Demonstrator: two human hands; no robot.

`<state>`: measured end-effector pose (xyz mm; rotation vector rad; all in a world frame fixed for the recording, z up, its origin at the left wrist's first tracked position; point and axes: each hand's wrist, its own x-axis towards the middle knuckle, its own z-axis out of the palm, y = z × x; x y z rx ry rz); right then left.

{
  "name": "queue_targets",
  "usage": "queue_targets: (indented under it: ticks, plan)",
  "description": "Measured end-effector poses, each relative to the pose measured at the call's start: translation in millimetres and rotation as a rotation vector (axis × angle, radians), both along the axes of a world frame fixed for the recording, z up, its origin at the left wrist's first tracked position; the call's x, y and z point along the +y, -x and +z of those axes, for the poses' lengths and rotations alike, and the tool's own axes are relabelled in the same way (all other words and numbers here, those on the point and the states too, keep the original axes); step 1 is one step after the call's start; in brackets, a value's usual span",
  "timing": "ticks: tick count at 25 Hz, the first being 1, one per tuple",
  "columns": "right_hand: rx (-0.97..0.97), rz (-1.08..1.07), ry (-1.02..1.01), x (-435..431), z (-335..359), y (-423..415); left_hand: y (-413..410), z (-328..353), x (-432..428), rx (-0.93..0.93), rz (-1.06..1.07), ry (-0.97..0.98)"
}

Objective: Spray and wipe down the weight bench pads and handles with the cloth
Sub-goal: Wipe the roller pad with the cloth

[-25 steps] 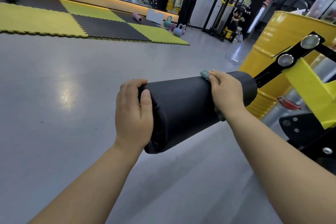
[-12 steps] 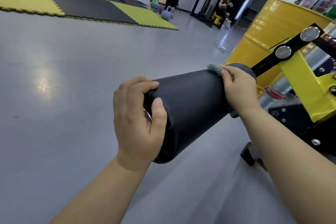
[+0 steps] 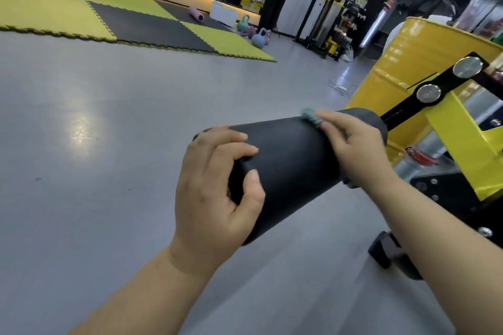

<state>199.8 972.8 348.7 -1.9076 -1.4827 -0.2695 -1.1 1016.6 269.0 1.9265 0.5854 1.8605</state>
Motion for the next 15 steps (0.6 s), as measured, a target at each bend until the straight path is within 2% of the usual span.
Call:
queue_targets:
  ticks: [1, 2, 3, 6, 8, 9, 10, 12, 15]
  plan:
    - [0.064, -0.137, 0.033, 3, 2, -7, 0, 3, -2, 0.010, 0.008, 0.004]
    - [0.031, -0.178, 0.056, 9, 1, -2, 0, 5, -4, 0.001, 0.003, 0.035]
    - [-0.042, -0.121, 0.066, 14, -2, 16, 1, 8, -3, -0.031, -0.020, 0.099]
    - [-0.136, 0.305, -0.044, 9, -11, 93, 8, 14, 3, -0.171, -0.057, 0.357]
    - [-0.190, 0.513, -0.106, -2, -20, 100, 11, 17, 7, -0.143, -0.038, 0.543]
    - [-0.219, 0.542, -0.116, -4, -21, 84, 11, 20, 9, -0.076, -0.052, 0.615]
    - [-0.217, 0.508, -0.118, -1, -21, 60, 11, 21, 9, 0.011, -0.067, 0.655]
    - [-0.106, 0.273, -0.106, 0, -16, 7, 11, 23, 6, 0.144, -0.060, 0.644]
    - [0.104, -0.085, -0.002, -4, -9, -29, 11, 23, 1, 0.153, -0.019, 0.570]
